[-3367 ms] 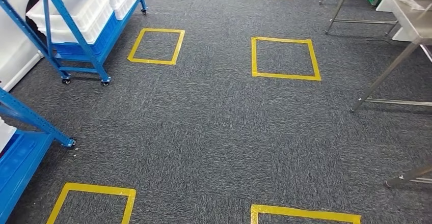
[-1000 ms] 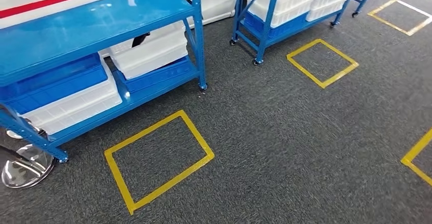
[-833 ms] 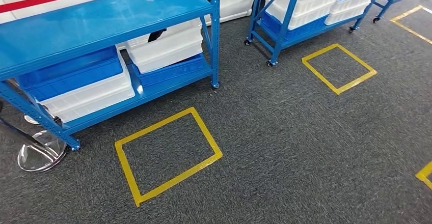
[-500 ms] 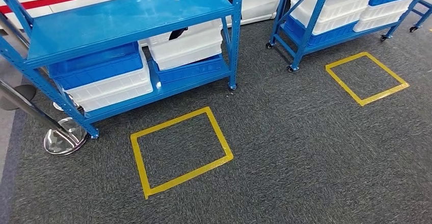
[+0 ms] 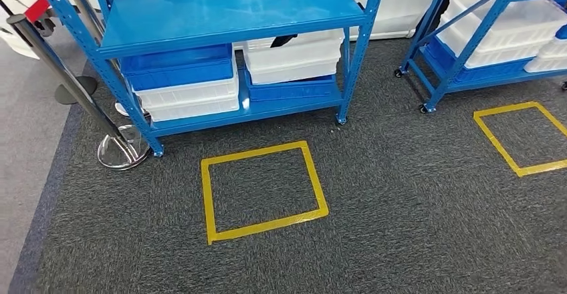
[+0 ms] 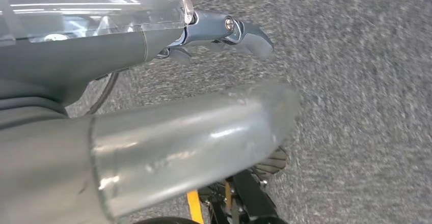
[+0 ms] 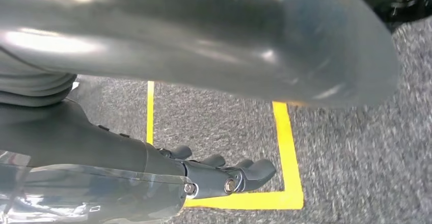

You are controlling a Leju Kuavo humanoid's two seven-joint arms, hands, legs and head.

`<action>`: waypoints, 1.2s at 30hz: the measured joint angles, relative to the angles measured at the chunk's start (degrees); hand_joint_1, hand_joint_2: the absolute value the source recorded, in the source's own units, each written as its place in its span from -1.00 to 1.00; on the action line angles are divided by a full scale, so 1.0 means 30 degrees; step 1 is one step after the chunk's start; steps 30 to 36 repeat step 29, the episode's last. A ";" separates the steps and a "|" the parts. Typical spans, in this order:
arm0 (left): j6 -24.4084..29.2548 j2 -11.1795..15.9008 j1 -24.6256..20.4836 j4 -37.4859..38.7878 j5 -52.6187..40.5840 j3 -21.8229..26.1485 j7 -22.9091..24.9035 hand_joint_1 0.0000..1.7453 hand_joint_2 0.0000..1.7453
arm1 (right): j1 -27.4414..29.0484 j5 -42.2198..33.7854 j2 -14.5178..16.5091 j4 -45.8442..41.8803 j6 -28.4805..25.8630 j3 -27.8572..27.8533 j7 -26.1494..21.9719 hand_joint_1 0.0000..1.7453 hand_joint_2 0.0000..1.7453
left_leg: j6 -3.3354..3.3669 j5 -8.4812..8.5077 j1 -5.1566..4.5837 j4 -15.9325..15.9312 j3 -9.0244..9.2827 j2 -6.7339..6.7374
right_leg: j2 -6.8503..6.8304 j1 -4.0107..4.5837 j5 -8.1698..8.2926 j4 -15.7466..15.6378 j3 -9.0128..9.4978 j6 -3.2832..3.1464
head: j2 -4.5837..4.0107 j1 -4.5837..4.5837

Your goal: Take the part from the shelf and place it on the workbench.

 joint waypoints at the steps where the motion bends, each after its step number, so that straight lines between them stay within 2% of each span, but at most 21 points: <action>1: 0.0004 -0.0013 -0.0016 0.0000 0.0000 0.0002 0.0000 -1.00 -1.00 | 0.0003 0.0000 -0.0007 -0.0004 -0.0002 -0.0002 0.0009 -1.00 -1.00 | 0.0111 0.0081 0.0066 -0.0082 0.0030 -0.0212 | 0.0634 -0.0054 -0.0471 0.0711 -0.0305 0.0107 | 0.0000 0.0051; 2: 0.0006 -0.0024 -0.0051 0.0000 0.0000 0.0002 0.0000 -1.00 -1.00 | 0.0042 0.0000 -0.0015 -0.0004 -0.0004 -0.0004 0.0018 -1.00 -1.00 | 0.0193 0.0137 0.0095 -0.0106 -0.0018 -0.0422 | 0.1377 -0.0126 -0.1096 0.1855 -0.0850 0.0185 | 0.0000 0.0100; 3: 0.0008 -0.0024 -0.0098 0.0000 0.0000 0.0002 0.0004 -1.00 -1.00 | 0.0078 0.0004 -0.0015 -0.0002 -0.0004 -0.0005 0.0022 -1.00 -1.00 | 0.0248 0.0170 0.0105 -0.0101 -0.0076 -0.0663 | 0.1861 -0.0167 -0.1695 0.3173 -0.1541 0.0236 | 0.0000 0.0137; 4: 0.0009 -0.0024 -0.0133 0.0000 -0.0002 0.0002 0.0004 -1.00 -1.00 | 0.0112 0.0016 -0.0015 0.0000 -0.0004 -0.0007 0.0040 -1.00 -1.00 | 0.0273 0.0189 0.0103 -0.0089 -0.0120 -0.0940 | 0.2090 -0.0204 -0.2060 0.4281 -0.2148 0.0278 | 0.0000 0.0146; 5: 0.0009 -0.0024 -0.0146 0.0000 -0.0002 0.0002 0.0002 -1.00 -1.00 | 0.0145 0.0031 -0.0016 0.0000 -0.0020 -0.0007 0.0067 -1.00 -1.00 | 0.0279 0.0196 0.0102 -0.0067 -0.0143 -0.1228 | 0.2191 -0.0241 -0.2056 0.4861 -0.2516 0.0309 | 0.0000 0.0144; 6: -0.0002 -0.0024 -0.0143 0.0000 -0.0002 0.0004 -0.0011 -1.00 -1.00 | 0.0174 0.0042 -0.0024 -0.0002 -0.0053 -0.0015 0.0094 -1.00 -1.00 | 0.0268 0.0191 0.0108 -0.0031 -0.0144 -0.1464 | 0.2233 -0.0270 -0.1640 0.4707 -0.2538 0.0325 | 0.0000 0.0150; 7: -0.0038 -0.0024 -0.0125 0.0000 0.0000 0.0005 -0.0042 -1.00 -1.00 | 0.0182 0.0009 -0.0035 -0.0004 -0.0095 -0.0048 0.0120 -1.00 -1.00 | 0.0240 0.0173 0.0119 0.0021 -0.0132 -0.1681 | 0.2271 -0.0294 -0.0914 0.3857 -0.2229 0.0318 | 0.0000 0.0157; 8: -0.0098 -0.0026 -0.0096 0.0000 0.0004 0.0007 -0.0091 -1.00 -1.00 | 0.0176 -0.0048 -0.0055 -0.0006 -0.0135 -0.0111 0.0133 -1.00 -1.00 | 0.0192 0.0140 0.0130 0.0087 -0.0134 -0.1844 | 0.2359 -0.0320 -0.0110 0.2600 -0.1731 0.0289 | 0.0000 0.0168; 10: -0.0244 -0.0029 -0.0044 0.0000 0.0015 0.0009 -0.0213 -1.00 -1.00 | 0.0096 -0.0168 -0.0086 -0.0006 -0.0126 -0.0301 0.0133 -1.00 -1.00 | 0.0002 0.0028 0.0073 0.0280 -0.0200 -0.2071 | 0.2593 -0.0294 0.0792 0.0547 -0.0970 0.0185 | 0.0000 0.0177; 13: -0.0341 -0.0029 0.0003 -0.0002 0.0025 0.0016 -0.0293 -1.00 -1.00 | -0.0026 -0.0189 -0.0097 -0.0006 -0.0056 -0.0466 0.0135 -1.00 -1.00 | -0.0364 -0.0048 0.0038 0.0276 -0.0279 -0.2208 | 0.2685 -0.0226 0.0850 -0.0015 -0.0824 -0.0088 | 0.0000 0.0148; 15: -0.0362 -0.0042 0.0020 -0.0005 0.0029 0.0022 -0.0319 -1.00 -1.00 | -0.0020 -0.0189 -0.0097 -0.0006 -0.0053 -0.0497 0.0137 -1.00 -1.00 | -0.0574 -0.0330 0.0070 0.0650 -0.0394 -0.1794 | 0.2552 -0.0292 0.0892 -0.0182 -0.0704 -0.0357 | 0.0000 0.0114; 16: -0.0370 -0.0049 -0.0004 -0.0007 0.0029 0.0024 -0.0333 -1.00 -1.00 | 0.0008 -0.0191 -0.0097 -0.0006 -0.0055 -0.0521 0.0137 -1.00 -1.00 | -0.0658 -0.0739 0.0091 0.1343 -0.0687 -0.1453 | 0.2451 -0.0336 0.0893 -0.0263 -0.0640 -0.0493 | 0.0000 0.0057; 18: -0.0379 -0.0057 -0.0063 -0.0007 0.0034 0.0024 -0.0353 -1.00 -1.00 | 0.0113 -0.0202 -0.0100 -0.0006 -0.0060 -0.0592 0.0137 -1.00 -1.00 | -0.0778 -0.1832 0.0146 0.3675 -0.1801 -0.0867 | 0.2225 -0.0300 0.0815 -0.0278 -0.0563 -0.0660 | 0.0000 -0.0047; 20: -0.0379 -0.0053 -0.0063 -0.0007 0.0042 0.0024 -0.0361 -1.00 -1.00 | 0.0170 -0.0213 -0.0102 -0.0006 -0.0060 -0.0659 0.0137 -1.00 -1.00 | -0.0869 -0.2333 0.0184 0.5496 -0.2753 -0.0717 | 0.2033 -0.0270 0.0678 -0.0259 -0.0452 -0.0677 | -0.0002 -0.0065; 21: -0.0379 -0.0053 -0.0036 -0.0007 0.0044 0.0024 -0.0361 -1.00 -1.00 | 0.0176 -0.0215 -0.0102 -0.0006 -0.0058 -0.0687 0.0137 -1.00 -1.00 | -0.0886 -0.2058 0.0193 0.5479 -0.2790 -0.0674 | 0.1965 -0.0267 0.0591 -0.0252 -0.0352 -0.0645 | -0.0002 -0.0069; 22: -0.0379 -0.0053 -0.0005 -0.0007 0.0044 0.0024 -0.0361 -1.00 -1.00 | 0.0175 -0.0217 -0.0102 -0.0006 -0.0056 -0.0712 0.0137 -1.00 -1.00 | -0.0871 -0.1462 0.0197 0.4718 -0.2452 -0.0622 | 0.1909 -0.0268 0.0488 -0.0249 -0.0213 -0.0600 | -0.0002 -0.0071; 23: -0.0377 -0.0053 0.0019 -0.0007 0.0044 0.0024 -0.0353 -1.00 -1.00 | 0.0173 -0.0219 -0.0102 -0.0006 -0.0051 -0.0736 0.0144 -1.00 -1.00 | -0.0824 -0.0728 0.0197 0.3456 -0.1867 -0.0538 | 0.1848 -0.0269 0.0371 -0.0248 -0.0049 -0.0541 | 0.0000 -0.0072; 25: -0.0362 -0.0053 0.0027 -0.0007 0.0042 0.0027 -0.0264 -1.00 -1.00 | 0.0170 -0.0219 -0.0102 -0.0006 -0.0011 -0.0778 0.0241 -1.00 -1.00 | -0.0634 -0.0005 0.0106 0.1282 -0.0793 -0.0352 | 0.1727 -0.0218 0.0128 -0.0243 0.0202 -0.0346 | 0.0000 -0.0063; 26: -0.0353 -0.0053 0.0031 -0.0007 0.0040 0.0031 -0.0198 -1.00 -1.00 | 0.0162 -0.0213 -0.0102 -0.0006 0.0020 -0.0796 0.0315 -1.00 -1.00 | -0.0508 -0.0008 0.0044 0.0759 -0.0530 -0.0295 | 0.1679 -0.0197 0.0041 -0.0262 0.0288 -0.0231 | -0.0002 -0.0056; 29: -0.0342 -0.0053 0.0104 -0.0012 0.0027 0.0050 -0.0055 -1.00 -1.00 | 0.0115 -0.0158 -0.0102 -0.0008 0.0096 -0.0853 0.0452 -1.00 -1.00 | -0.0146 -0.0294 -0.0010 0.0498 -0.0317 -0.0393 | 0.1628 -0.0201 0.0039 -0.0155 0.0492 0.0053 | -0.0002 -0.0038; 36: -0.0342 -0.0053 0.0104 -0.0012 0.0027 0.0050 -0.0055 -1.00 -1.00 | 0.0115 -0.0158 -0.0102 -0.0008 0.0096 -0.0853 0.0452 -1.00 -1.00 | -0.0146 -0.0294 -0.0010 0.0498 -0.0317 -0.0393 | 0.1628 -0.0201 0.0039 -0.0155 0.0492 0.0053 | -0.0002 -0.0038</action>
